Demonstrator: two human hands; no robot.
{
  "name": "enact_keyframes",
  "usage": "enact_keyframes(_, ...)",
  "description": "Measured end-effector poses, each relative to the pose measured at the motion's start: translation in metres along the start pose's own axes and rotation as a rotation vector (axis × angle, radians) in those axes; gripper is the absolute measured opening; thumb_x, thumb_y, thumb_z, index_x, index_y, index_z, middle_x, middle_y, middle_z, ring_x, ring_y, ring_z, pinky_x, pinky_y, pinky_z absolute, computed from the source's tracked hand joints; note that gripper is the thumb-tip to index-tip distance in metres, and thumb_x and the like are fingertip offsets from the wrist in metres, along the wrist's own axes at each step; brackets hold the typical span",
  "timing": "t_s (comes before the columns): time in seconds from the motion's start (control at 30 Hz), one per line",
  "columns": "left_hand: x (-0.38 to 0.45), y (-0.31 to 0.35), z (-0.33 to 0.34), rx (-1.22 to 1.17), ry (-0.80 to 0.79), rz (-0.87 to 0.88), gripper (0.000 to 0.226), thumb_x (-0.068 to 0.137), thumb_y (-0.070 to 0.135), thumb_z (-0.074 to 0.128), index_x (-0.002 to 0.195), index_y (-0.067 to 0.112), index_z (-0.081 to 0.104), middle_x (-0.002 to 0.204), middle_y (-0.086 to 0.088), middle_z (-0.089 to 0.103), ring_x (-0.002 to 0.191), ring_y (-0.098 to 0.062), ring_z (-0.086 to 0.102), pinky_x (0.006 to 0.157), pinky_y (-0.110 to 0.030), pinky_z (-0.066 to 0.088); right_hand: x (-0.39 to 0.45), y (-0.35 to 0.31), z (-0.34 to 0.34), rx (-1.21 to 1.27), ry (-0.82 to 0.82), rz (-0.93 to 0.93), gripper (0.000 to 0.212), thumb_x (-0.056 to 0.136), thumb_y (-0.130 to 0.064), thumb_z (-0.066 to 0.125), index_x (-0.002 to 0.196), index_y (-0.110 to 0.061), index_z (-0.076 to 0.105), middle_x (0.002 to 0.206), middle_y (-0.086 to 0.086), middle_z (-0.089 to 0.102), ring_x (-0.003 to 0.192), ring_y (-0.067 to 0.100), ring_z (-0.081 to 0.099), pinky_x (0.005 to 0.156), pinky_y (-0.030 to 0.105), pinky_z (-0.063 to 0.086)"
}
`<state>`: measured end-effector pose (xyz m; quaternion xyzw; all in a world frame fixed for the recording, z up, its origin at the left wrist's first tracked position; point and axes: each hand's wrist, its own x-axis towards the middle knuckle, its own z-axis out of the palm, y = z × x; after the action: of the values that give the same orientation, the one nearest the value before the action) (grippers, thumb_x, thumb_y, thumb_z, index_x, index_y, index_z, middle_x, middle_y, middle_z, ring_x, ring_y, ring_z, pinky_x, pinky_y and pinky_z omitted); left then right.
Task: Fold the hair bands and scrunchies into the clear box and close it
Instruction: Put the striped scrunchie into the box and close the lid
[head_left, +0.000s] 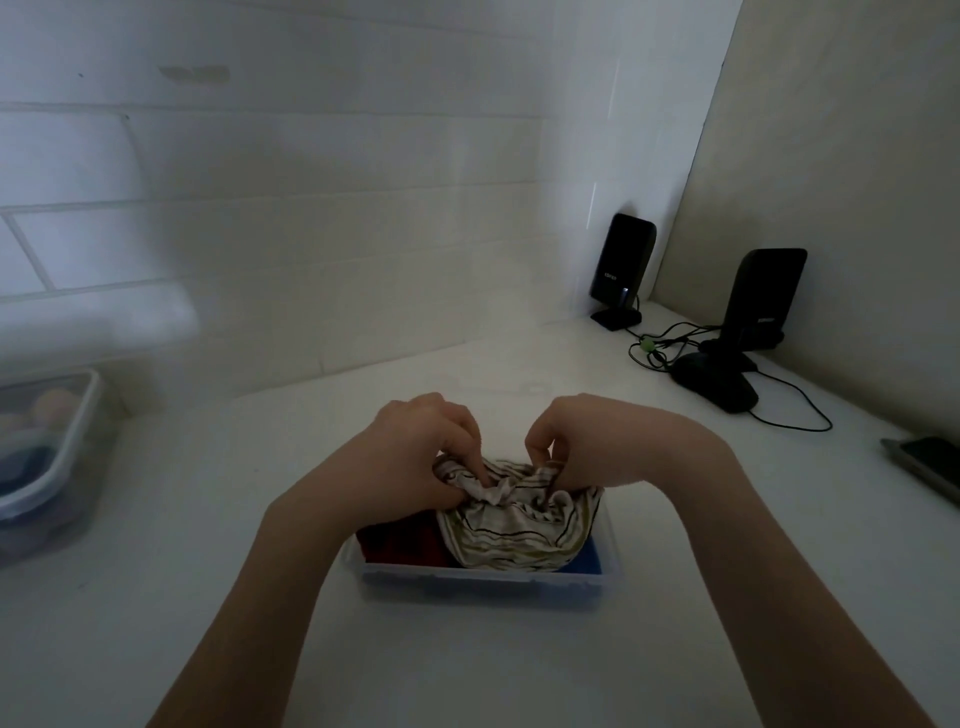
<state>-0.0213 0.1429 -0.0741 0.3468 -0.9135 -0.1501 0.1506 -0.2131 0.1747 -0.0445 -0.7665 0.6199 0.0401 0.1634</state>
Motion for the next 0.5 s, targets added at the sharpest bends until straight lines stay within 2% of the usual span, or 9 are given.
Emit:
enact_keyframes(0.13,-0.003,0.003,0.001,0.219,0.041,0.020,0.021,0.076,0.032,0.070,0.096,0.038,0.071,0.104,0.019,0.046,0.088,0.000,0.030,0.082,-0.026,0.020,-0.001,-0.004,0.011,-0.053,0.062,0.015,0.040,0.078,0.000,0.055,0.051,-0.026,0.039,0.057,-0.008,0.041,0.052,0.006,0.039,0.048,0.017,0.033)
enact_keyframes(0.2,-0.008,0.005,0.004,0.323,0.044,0.032,0.024,0.080,0.035,0.065,0.104,0.040,0.068,0.105,0.019,0.046,0.093,-0.002,0.032,0.084,-0.025,0.014,-0.005,-0.006,0.018,-0.081,0.092,0.001,0.039,0.078,0.001,0.051,0.052,-0.024,0.036,0.058,-0.006,0.038,0.054,0.009,0.036,0.048,0.018,0.029)
enact_keyframes(0.3,-0.016,0.007,0.008,0.341,-0.035,-0.004,0.029,0.085,0.032,0.061,0.112,0.040,0.063,0.107,0.017,0.053,0.105,-0.005,0.041,0.084,-0.025,0.013,-0.013,-0.003,0.028,-0.092,0.139,-0.040,0.033,0.083,-0.004,0.051,0.058,-0.021,0.036,0.061,-0.006,0.037,0.063,0.015,0.039,0.049,0.021,0.027)
enact_keyframes(0.37,-0.017,0.006,0.009,0.337,-0.060,-0.017,0.029,0.088,0.032,0.057,0.115,0.040,0.062,0.112,0.017,0.057,0.108,-0.006,0.045,0.083,-0.024,0.016,-0.020,-0.003,0.032,-0.124,0.169,-0.078,0.018,0.088,-0.012,0.052,0.072,-0.018,0.045,0.065,-0.005,0.040,0.068,0.015,0.041,0.051,0.024,0.028)
enact_keyframes(0.43,-0.018,0.006,0.012,0.344,-0.029,-0.013,0.028,0.090,0.034,0.054,0.116,0.038,0.061,0.114,0.015,0.060,0.109,-0.008,0.047,0.080,-0.024,0.020,-0.027,-0.003,0.034,-0.143,0.187,-0.089,0.001,0.091,-0.020,0.052,0.091,-0.019,0.053,0.077,-0.002,0.050,0.077,0.016,0.046,0.058,0.029,0.034)
enact_keyframes(0.5,-0.023,0.007,0.017,0.363,0.035,0.001,0.025,0.089,0.033,0.054,0.113,0.035,0.064,0.109,0.011,0.062,0.105,-0.014,0.050,0.077,-0.026,0.023,-0.031,-0.001,0.038,-0.154,0.215,-0.091,0.012,0.091,-0.025,0.053,0.103,-0.021,0.055,0.094,-0.001,0.058,0.086,0.016,0.050,0.067,0.029,0.039)
